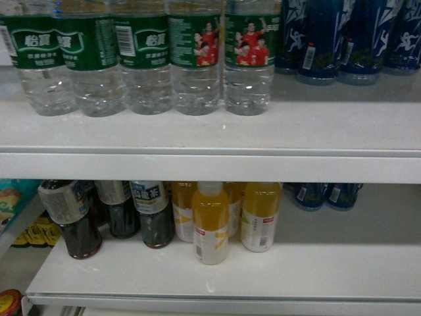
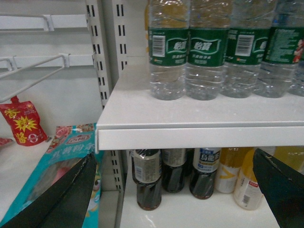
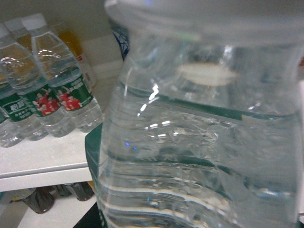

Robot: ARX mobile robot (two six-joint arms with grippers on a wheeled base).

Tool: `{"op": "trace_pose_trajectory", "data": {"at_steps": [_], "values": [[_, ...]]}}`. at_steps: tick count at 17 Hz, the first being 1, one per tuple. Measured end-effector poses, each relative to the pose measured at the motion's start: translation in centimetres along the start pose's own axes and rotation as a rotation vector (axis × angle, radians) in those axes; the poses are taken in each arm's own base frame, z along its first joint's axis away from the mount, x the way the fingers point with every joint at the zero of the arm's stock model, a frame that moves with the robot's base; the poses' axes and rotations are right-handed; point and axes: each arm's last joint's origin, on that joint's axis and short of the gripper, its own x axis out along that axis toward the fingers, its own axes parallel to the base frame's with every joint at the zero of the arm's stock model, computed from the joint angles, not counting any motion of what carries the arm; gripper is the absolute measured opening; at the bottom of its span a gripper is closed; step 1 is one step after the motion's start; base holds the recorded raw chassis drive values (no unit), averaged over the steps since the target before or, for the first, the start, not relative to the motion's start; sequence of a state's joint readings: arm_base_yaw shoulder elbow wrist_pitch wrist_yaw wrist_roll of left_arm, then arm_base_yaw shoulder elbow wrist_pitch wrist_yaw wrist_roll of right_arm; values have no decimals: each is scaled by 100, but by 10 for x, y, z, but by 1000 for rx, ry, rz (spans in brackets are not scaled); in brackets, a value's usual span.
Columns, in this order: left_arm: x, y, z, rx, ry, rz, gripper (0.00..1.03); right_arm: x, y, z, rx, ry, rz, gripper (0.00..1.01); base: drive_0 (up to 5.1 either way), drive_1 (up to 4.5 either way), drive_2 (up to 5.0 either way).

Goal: Move water from second to third shelf

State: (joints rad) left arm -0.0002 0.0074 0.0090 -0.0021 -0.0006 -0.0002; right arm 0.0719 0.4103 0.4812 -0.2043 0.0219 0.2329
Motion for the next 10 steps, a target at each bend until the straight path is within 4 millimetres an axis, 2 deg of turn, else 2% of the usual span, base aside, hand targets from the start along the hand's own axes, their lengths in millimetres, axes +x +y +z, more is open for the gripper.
{"op": "trace_pose_trajectory", "data": {"at_steps": [10], "values": [[0,0,0,0,1,0,98,0,0,0,0,-5,1,42,-450,222,222]]}}
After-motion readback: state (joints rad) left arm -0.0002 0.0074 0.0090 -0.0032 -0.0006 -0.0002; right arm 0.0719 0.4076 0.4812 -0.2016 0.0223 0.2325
